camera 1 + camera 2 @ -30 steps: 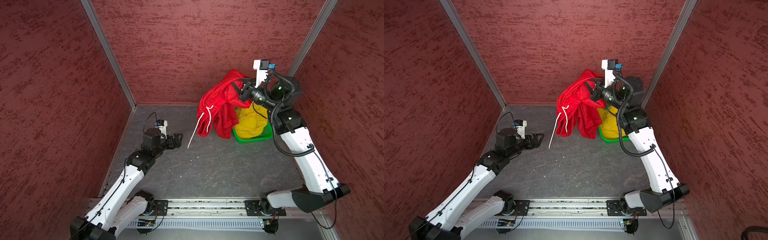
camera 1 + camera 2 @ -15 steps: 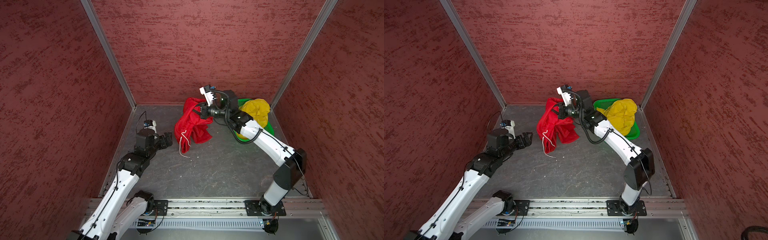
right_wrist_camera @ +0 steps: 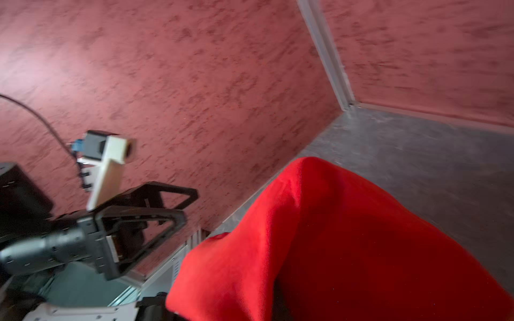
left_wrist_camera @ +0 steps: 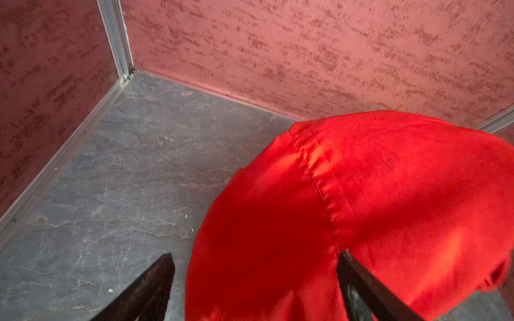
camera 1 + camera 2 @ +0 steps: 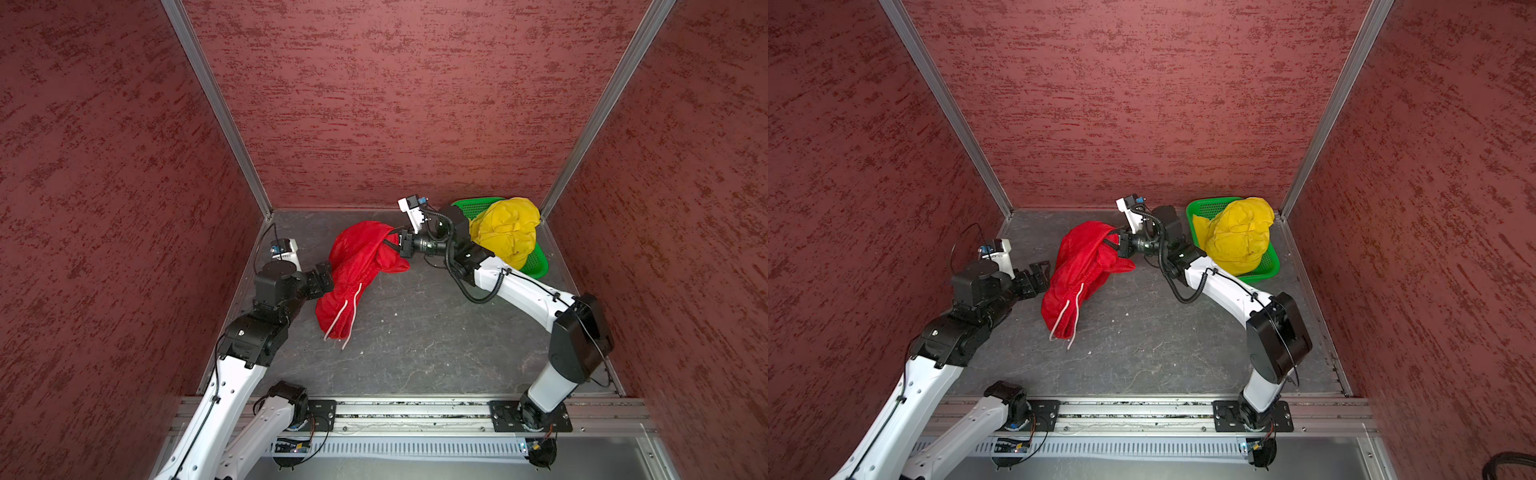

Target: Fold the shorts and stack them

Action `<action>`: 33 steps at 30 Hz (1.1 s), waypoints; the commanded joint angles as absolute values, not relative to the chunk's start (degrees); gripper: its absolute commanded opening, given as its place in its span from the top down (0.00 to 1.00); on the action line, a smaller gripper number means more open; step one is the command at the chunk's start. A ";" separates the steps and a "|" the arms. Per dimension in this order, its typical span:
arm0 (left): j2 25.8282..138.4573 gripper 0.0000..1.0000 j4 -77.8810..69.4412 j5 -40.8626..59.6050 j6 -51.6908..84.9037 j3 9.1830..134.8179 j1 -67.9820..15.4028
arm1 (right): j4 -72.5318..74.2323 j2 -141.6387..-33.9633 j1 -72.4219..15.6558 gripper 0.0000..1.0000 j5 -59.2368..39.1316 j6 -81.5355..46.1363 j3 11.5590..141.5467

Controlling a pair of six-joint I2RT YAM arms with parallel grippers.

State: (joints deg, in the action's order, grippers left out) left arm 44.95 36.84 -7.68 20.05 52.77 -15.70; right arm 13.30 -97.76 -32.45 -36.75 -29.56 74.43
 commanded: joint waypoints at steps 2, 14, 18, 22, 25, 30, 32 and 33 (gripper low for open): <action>48.60 0.09 33.81 -1.58 20.76 49.28 -15.86 | 17.25 -100.72 -27.66 0.95 -31.07 -32.82 67.74; 55.19 0.10 27.13 6.76 27.50 40.87 -18.27 | -5.69 -85.35 -24.08 0.46 -9.37 -21.00 65.54; 56.70 0.10 23.83 9.25 29.66 38.13 -18.28 | -8.09 -78.29 -25.08 0.47 -11.11 -23.68 62.09; 59.18 0.12 19.51 12.21 31.84 35.25 -18.15 | -5.20 -74.53 -29.50 0.49 -13.67 -29.18 55.53; 62.17 0.14 17.20 13.31 32.58 34.04 -18.13 | 2.86 -75.04 -34.31 0.49 -17.78 -35.41 48.71; 65.69 0.18 14.91 14.37 33.31 33.16 -18.52 | 11.43 -79.65 -38.14 0.47 -20.77 -42.06 41.27; 66.38 0.18 14.24 14.32 33.49 32.64 -18.93 | 12.90 -80.84 -38.15 0.47 -18.69 -43.42 39.68; 66.91 0.18 13.70 14.24 33.57 32.34 -18.92 | 12.84 -81.83 -38.13 0.46 -16.54 -43.80 39.44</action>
